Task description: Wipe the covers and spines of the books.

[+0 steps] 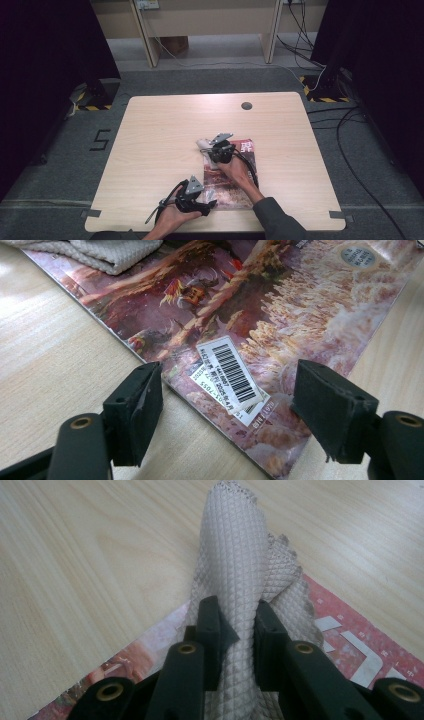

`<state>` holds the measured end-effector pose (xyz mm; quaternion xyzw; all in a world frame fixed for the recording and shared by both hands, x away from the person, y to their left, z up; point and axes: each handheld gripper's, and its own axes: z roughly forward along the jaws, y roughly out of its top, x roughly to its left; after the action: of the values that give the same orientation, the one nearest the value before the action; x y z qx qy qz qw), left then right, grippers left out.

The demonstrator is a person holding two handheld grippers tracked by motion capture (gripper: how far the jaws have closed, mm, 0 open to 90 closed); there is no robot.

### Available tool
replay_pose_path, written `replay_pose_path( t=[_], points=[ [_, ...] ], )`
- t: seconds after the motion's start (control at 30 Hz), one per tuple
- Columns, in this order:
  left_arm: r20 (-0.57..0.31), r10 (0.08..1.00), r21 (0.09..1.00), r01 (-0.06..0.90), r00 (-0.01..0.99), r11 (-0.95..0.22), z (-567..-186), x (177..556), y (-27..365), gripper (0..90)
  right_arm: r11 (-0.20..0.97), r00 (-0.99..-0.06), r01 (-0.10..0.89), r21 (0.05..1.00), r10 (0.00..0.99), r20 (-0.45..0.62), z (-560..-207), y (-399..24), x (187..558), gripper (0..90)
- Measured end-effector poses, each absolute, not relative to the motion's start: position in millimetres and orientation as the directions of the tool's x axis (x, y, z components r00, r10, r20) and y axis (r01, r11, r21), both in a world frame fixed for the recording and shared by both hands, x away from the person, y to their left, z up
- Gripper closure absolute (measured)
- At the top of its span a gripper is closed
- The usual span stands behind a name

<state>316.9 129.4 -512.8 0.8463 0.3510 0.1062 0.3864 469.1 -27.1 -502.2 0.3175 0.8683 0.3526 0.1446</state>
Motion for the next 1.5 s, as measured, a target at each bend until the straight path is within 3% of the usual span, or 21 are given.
replay_pose_path(
  t=[0.2, 0.6, 0.83, 1.23, 1.5],
  points=[
    [-0.093, 0.675, 0.728, 0.512, 0.732, -0.456, -513, 317, 130, 27.0, 0.523, -0.731, 0.479, 0.705, 0.682, -0.009, -502, -35, 473, 78.0],
    [-0.092, 0.676, 0.729, 0.512, 0.731, -0.454, -513, 317, 130, 27.0, 0.549, -0.786, 0.44, 0.71, 0.618, 0.009, -503, -30, 459, 77.3],
    [-0.093, 0.676, 0.729, 0.513, 0.731, -0.454, -513, 317, 130, 27.0, 0.517, -0.748, 0.478, 0.71, 0.664, 0.02, -503, -41, 469, 77.7],
    [-0.091, 0.678, 0.729, 0.512, 0.73, -0.454, -513, 317, 130, 26.9, 0.532, -0.796, 0.446, 0.72, 0.604, 0.047, -505, -39, 455, 77.2],
    [-0.09, 0.675, 0.728, 0.511, 0.732, -0.457, -513, 316, 130, 26.5, 0.515, -0.76, 0.468, 0.718, 0.649, 0.03, -505, -49, 458, 77.3]
  ],
)
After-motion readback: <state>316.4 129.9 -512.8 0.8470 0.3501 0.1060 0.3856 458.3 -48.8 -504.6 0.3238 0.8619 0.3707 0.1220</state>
